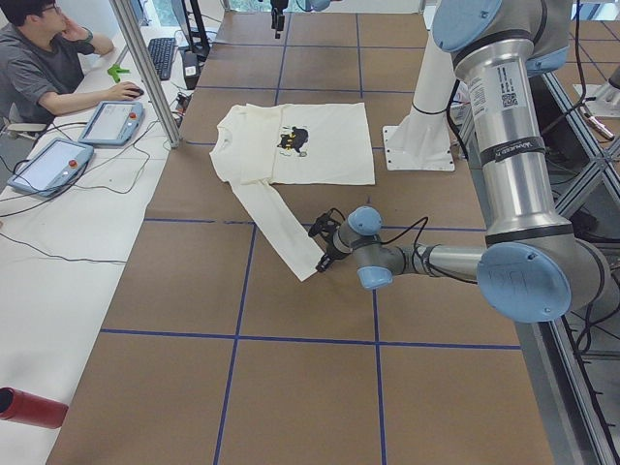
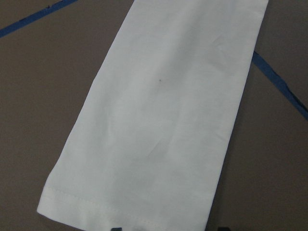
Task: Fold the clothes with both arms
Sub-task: 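Grasp the cuff of the sleeve nearest the left gripper, then fold the held sleeve with the left gripper across the chest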
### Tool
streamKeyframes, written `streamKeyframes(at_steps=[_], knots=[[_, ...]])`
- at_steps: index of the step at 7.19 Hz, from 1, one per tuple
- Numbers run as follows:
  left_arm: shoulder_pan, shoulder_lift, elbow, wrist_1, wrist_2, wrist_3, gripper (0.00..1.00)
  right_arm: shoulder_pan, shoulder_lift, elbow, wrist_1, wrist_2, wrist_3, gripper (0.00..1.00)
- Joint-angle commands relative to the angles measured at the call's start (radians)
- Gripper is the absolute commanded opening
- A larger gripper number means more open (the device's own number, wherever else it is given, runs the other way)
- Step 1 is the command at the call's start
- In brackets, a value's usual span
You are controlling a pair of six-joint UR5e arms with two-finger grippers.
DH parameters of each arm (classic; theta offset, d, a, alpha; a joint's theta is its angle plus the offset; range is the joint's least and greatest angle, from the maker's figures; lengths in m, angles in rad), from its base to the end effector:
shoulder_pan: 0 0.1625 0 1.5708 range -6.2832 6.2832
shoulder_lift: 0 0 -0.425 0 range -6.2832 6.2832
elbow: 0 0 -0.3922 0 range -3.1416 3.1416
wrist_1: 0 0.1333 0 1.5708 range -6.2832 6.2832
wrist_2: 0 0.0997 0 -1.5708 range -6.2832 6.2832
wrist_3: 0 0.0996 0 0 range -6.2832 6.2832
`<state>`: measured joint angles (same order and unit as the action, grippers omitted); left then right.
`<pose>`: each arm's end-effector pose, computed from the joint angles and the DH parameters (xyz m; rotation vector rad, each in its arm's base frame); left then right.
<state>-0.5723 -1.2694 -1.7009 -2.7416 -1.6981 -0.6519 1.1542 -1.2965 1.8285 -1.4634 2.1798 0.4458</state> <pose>0.2687 -0.3166 0.6047 0.5954 0.8177 0.3804 -0.1657 -0.5630 0.3787 0.3167 -0.7925 -0.1672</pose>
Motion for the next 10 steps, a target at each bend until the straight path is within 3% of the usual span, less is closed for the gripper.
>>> streamKeyframes(at_steps=[1, 5, 6, 7, 10], knots=[[0.000, 0.001, 0.006, 0.007, 0.011, -0.002, 0.00, -0.001, 0.000, 0.000, 0.000, 0.000, 0.001, 1.00], [-0.021, -0.031, -0.005, 0.005, 0.023, -0.002, 0.00, 0.001, -0.013, -0.005, 0.000, 0.000, -0.001, 1.00], [-0.088, -0.080, -0.005, 0.005, 0.020, -0.002, 0.00, 0.008, -0.045, -0.005, 0.000, -0.002, -0.010, 1.00], [-0.159, -0.150, 0.004, 0.025, 0.009, 0.000, 0.00, 0.030, -0.067, -0.005, 0.000, 0.002, -0.013, 1.00], [-0.242, -0.490, 0.000, 0.384, -0.040, 0.005, 0.00, 0.080, -0.144, -0.009, 0.000, 0.001, -0.087, 1.00]])
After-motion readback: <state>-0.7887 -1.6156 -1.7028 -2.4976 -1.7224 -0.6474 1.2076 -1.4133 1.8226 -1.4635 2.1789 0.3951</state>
